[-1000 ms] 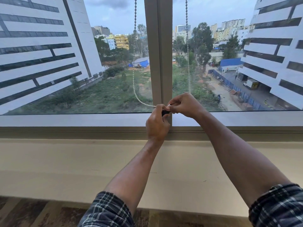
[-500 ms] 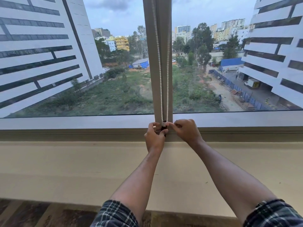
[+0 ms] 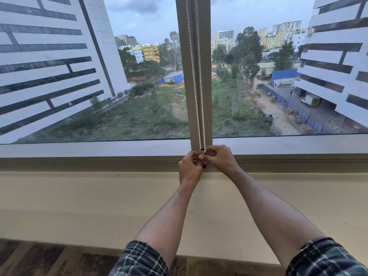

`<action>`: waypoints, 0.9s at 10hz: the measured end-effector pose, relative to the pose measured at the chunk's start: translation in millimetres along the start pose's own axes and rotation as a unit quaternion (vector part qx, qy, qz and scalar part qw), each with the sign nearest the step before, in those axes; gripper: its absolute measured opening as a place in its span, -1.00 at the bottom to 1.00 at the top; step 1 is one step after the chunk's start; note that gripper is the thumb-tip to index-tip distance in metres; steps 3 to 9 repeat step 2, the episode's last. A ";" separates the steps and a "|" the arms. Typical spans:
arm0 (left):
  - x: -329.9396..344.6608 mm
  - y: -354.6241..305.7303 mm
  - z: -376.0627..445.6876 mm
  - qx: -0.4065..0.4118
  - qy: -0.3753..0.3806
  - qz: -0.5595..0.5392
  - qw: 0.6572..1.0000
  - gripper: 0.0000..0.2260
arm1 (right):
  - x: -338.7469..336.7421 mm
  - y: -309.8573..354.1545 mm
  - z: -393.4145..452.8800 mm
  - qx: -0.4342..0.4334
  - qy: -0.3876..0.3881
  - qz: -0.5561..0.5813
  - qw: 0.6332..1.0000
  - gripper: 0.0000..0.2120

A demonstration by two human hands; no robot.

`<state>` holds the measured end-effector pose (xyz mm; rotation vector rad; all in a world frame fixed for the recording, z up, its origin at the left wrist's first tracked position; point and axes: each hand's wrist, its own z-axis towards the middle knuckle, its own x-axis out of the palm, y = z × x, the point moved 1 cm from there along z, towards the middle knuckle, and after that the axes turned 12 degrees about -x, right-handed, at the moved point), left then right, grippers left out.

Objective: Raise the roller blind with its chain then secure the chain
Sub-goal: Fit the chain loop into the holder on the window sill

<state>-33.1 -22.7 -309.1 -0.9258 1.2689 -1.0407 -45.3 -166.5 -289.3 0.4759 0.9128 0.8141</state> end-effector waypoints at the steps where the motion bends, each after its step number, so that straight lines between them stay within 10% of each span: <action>1: -2.1 -4.1 1.6 0.002 0.002 0.013 1.000 -0.82 | 1.3 2.4 4.3 0.002 0.005 -0.009 1.000 -0.82; 9: -6.5 -2.4 0.9 0.036 0.019 0.066 0.997 -0.69 | 2.8 0.5 -0.3 -0.020 0.017 0.013 1.000 -0.83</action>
